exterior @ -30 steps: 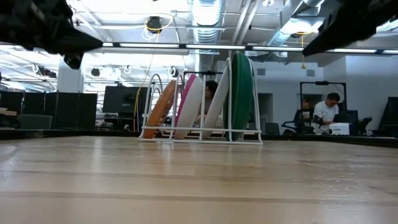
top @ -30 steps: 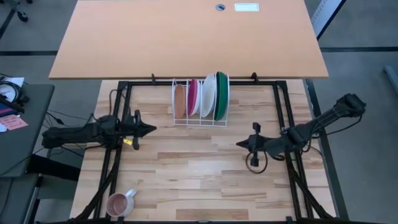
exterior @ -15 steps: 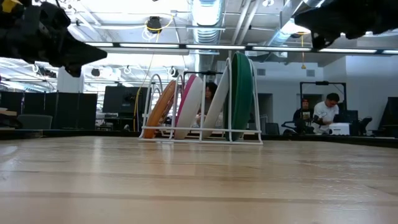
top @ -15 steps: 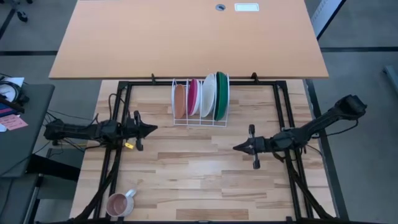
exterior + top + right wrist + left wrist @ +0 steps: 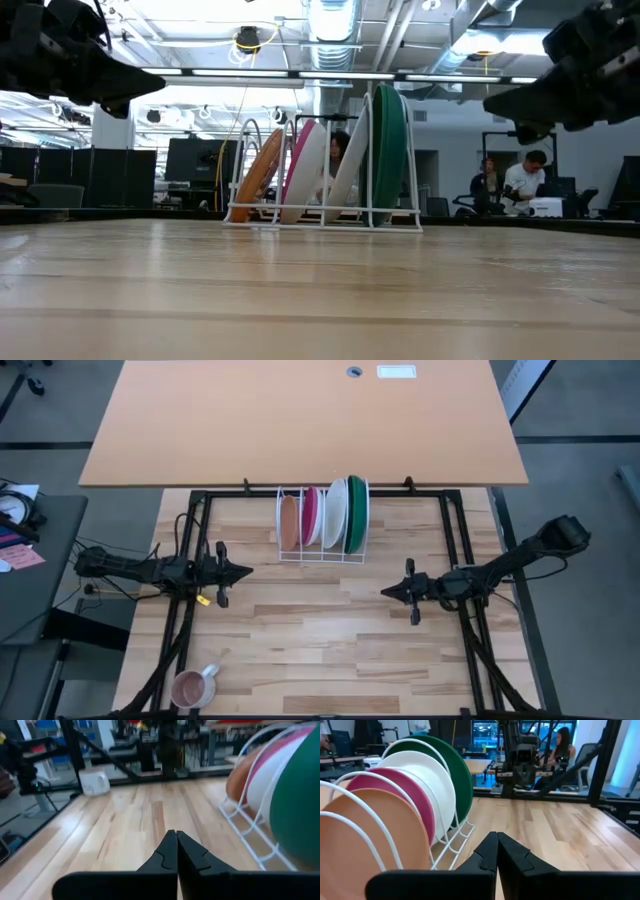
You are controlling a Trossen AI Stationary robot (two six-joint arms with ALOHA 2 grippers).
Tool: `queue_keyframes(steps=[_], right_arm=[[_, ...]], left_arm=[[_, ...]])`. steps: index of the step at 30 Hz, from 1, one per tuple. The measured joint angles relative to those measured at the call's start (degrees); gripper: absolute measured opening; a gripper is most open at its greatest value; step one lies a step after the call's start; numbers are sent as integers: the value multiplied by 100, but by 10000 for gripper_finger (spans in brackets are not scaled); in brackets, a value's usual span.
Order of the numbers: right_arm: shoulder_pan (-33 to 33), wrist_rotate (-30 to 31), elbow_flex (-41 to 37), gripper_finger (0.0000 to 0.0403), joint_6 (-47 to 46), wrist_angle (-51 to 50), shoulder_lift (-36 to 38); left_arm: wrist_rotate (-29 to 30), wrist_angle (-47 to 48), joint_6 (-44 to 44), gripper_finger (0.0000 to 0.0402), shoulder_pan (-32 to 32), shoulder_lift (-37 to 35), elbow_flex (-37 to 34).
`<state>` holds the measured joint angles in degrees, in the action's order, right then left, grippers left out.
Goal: Sort dishes
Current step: Return to Home Position
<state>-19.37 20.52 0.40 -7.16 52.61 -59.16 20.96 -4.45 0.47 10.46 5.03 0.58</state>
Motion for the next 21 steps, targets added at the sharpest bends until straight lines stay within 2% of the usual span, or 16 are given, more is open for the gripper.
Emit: queue_keyframes(steps=[6, 12, 21], right_arm=[[72, -127, -2, 0, 396, 37, 123], [342, -665, -4, 0, 374, -223, 575], [378, -700, -4, 0, 353, -970, 1188]], left_arm=[[-1, 6, -24, 0, 0, 126, -2], [-5, 5, 22, 0, 0, 256, -4], [-14, 7, 83, 0, -1, 256, -4]])
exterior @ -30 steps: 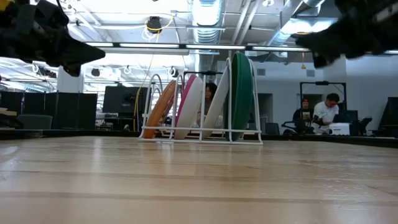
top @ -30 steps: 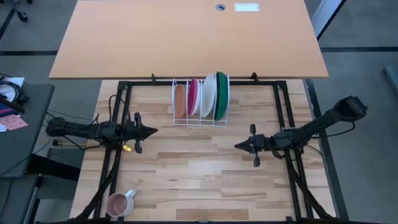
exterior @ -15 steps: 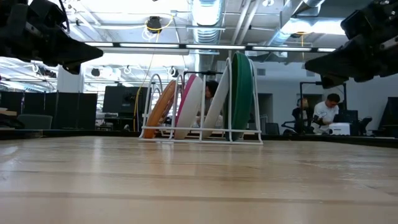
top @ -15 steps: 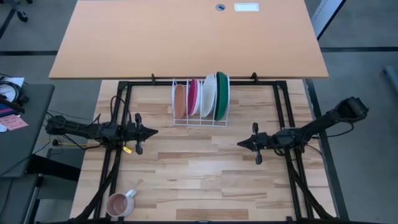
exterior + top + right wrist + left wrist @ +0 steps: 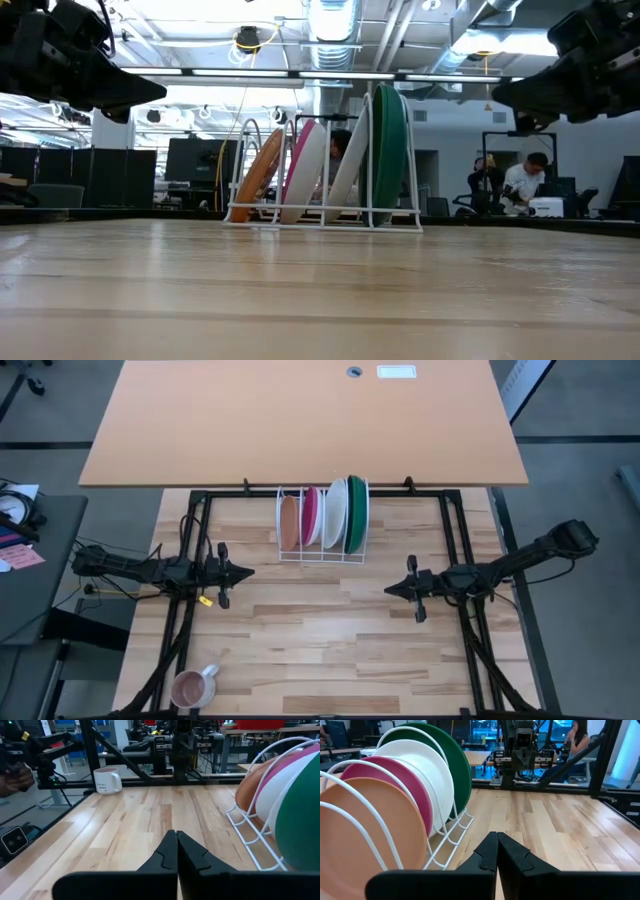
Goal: Sort dishes
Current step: Return to Home Position
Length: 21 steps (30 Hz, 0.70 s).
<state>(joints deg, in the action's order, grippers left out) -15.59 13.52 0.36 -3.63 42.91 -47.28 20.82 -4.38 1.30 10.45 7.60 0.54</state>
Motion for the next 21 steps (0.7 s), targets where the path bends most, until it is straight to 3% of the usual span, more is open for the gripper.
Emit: queue_keyframes(steps=[16, 21], right_arm=[[-1, -41, -7, 0, 50, -250, 102], [206, -309, -7, 0, 65, -689, 465]], left_arm=[[-3, 2, 50, 0, -1, 2, 0], [-7, 2, 26, 0, -1, 2, 0]])
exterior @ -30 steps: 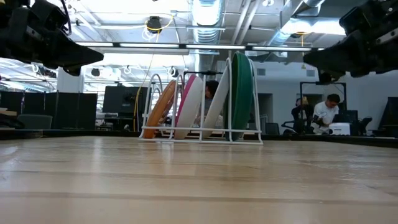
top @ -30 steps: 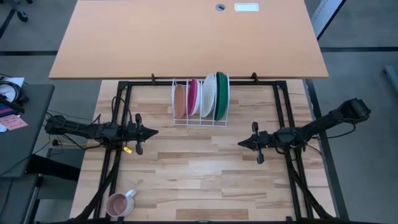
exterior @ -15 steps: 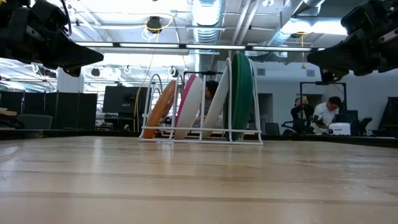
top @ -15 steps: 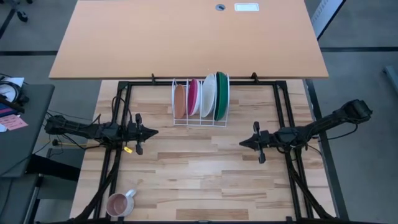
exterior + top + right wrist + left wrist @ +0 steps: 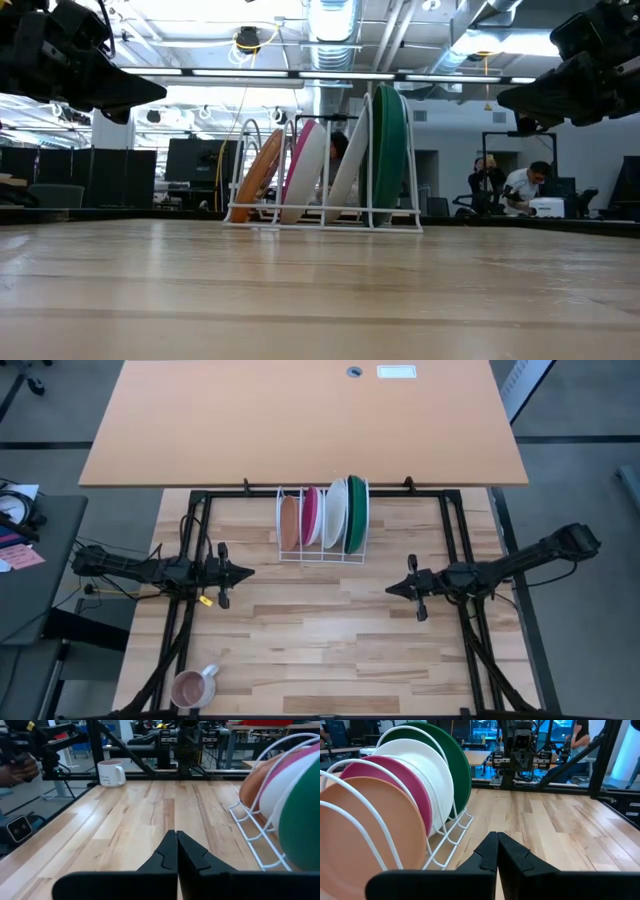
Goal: Sort dishes
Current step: Return to Home Position
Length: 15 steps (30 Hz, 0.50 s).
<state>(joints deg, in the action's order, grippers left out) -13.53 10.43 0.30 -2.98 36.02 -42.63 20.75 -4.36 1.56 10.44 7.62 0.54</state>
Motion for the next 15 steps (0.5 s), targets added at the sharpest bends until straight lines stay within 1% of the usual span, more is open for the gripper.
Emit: queue_keyframes(steps=[6, 8, 11, 15], right_arm=[[371, -183, 0, 0, 72, -638, 743], [482, -424, 0, 0, 81, -717, 982], [552, -698, 0, 0, 50, -949, 1277], [554, -734, 0, 0, -84, -1323, 1555]], left_arm=[[0, 0, 7, 0, 0, 0, 0], [0, 2, 9, 0, 0, 0, -1], [0, 2, 14, 0, 0, 0, -1], [-19, 4, 52, 0, 0, 0, -1]])
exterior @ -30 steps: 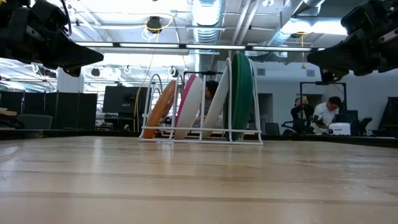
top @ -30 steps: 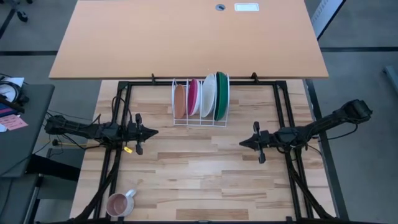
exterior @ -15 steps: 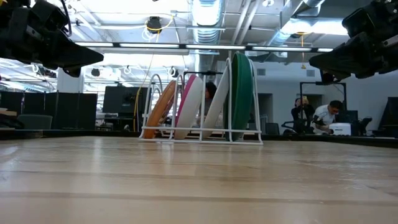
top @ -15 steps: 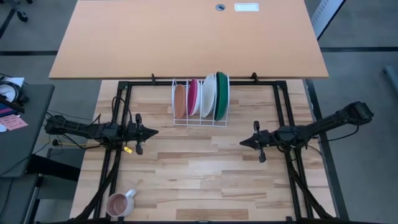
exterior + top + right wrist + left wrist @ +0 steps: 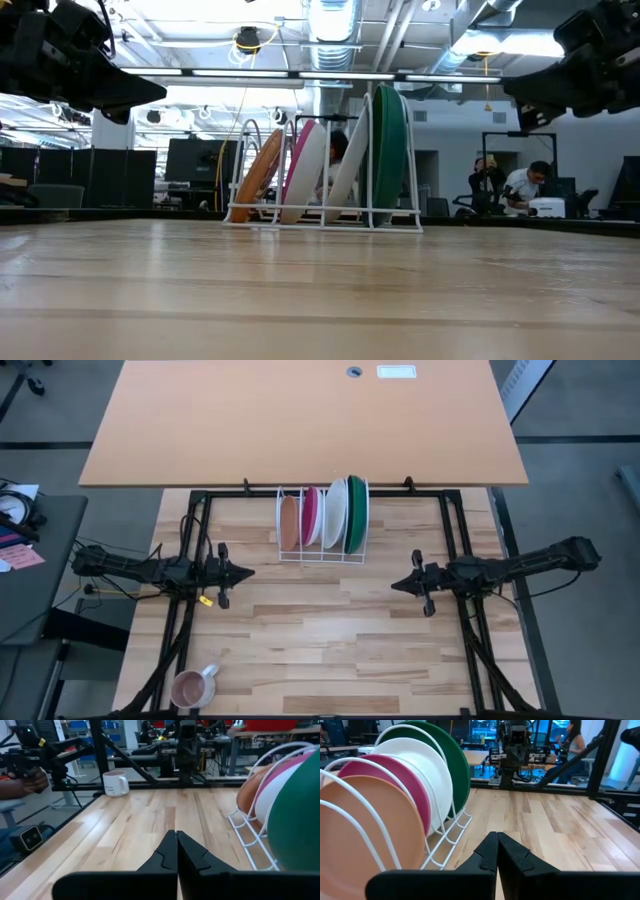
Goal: Sort dishes
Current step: Return to Home Position
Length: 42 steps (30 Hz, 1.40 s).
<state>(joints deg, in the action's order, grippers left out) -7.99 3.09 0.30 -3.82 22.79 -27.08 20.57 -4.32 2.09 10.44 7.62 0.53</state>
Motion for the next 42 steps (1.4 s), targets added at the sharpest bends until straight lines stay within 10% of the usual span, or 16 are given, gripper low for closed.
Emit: queue_keyframes(steps=[20, 42], right_arm=[[0, -4, -4, 0, 125, -92, 313], [60, -7, -4, 0, 58, -1939, 2698]], left_arm=[[-67, 7, -6, 0, 0, 0, -1], [-128, 13, 62, 0, 0, 1, -1]])
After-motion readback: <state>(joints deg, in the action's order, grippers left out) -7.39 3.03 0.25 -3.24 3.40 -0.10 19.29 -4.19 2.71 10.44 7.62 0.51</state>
